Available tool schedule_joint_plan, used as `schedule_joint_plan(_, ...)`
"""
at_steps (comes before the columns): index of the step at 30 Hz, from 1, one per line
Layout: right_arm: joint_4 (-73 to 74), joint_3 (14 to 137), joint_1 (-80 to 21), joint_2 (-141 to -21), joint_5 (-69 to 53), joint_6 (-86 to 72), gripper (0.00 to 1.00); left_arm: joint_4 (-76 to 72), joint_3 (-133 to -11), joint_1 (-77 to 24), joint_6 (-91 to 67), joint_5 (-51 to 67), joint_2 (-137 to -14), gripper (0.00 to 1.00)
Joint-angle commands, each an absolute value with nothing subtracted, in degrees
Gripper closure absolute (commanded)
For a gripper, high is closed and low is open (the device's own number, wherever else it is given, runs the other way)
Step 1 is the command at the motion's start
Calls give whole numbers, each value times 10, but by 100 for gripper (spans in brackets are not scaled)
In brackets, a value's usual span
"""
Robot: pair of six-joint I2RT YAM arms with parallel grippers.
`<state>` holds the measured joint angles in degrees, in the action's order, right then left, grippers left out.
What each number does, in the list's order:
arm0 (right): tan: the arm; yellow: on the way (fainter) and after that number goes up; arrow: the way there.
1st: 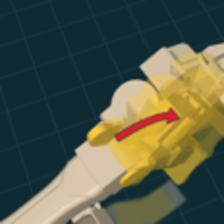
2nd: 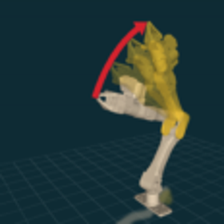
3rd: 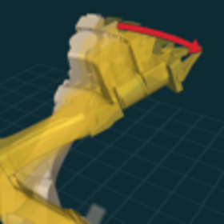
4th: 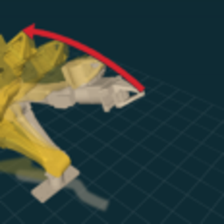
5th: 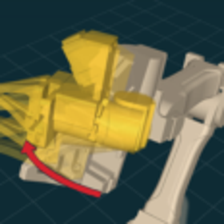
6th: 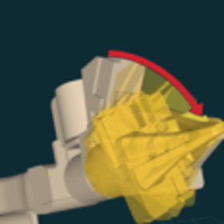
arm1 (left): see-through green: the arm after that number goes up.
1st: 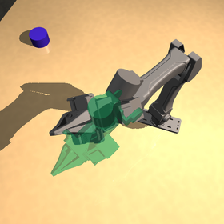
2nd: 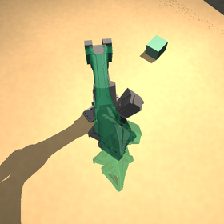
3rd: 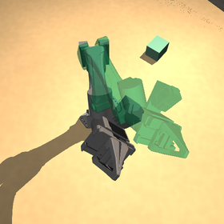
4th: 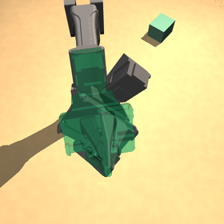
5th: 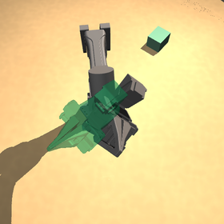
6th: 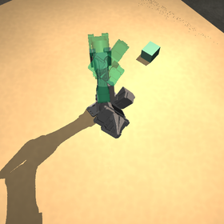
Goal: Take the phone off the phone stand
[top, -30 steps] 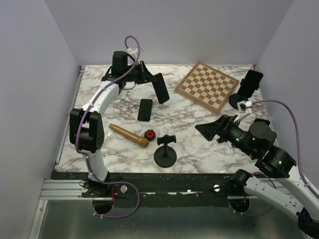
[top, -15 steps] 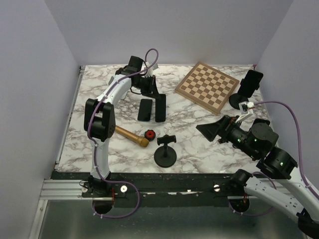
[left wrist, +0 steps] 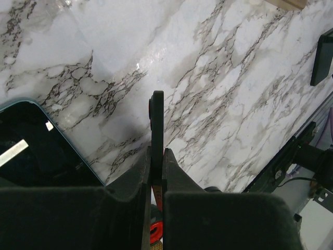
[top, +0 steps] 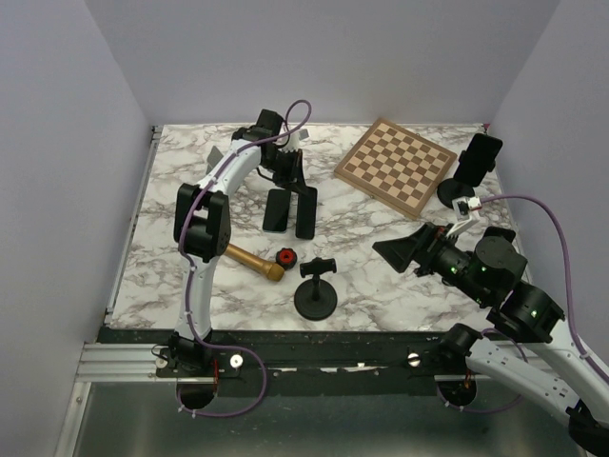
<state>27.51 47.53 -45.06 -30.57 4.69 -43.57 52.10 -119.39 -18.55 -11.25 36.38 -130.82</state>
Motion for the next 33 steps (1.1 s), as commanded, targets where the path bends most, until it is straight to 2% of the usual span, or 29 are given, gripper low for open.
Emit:
schedule_joint_plan(1,265,468,-454,-296,36,-443,0,543,-1244,-198,-116,311,-1347,100)
schedule_joint_plan(5,272,473,-454,-295,37,-442,0,590,-1304,-222,-105,264,-1392,100)
schedule_joint_plan(9,285,482,-453,-294,43,-439,0,573,-1285,-227,-120,222,-1389,100)
schedule_joint_plan(22,278,473,-453,-299,39,-443,0,574,-1282,-222,-161,202,-1386,100)
schedule_joint_plan(25,278,472,-454,-296,41,-445,0,573,-1281,-220,-167,205,-1385,94)
schedule_joint_plan(29,280,473,-453,-292,42,-445,0,572,-1281,-218,-172,209,-1386,78)
schedule_joint_plan(31,282,475,-454,-294,42,-444,0,569,-1280,-217,-181,208,-1386,77)
schedule_joint_plan(33,281,476,-453,-296,42,-443,0,567,-1280,-216,-185,208,-1386,72)
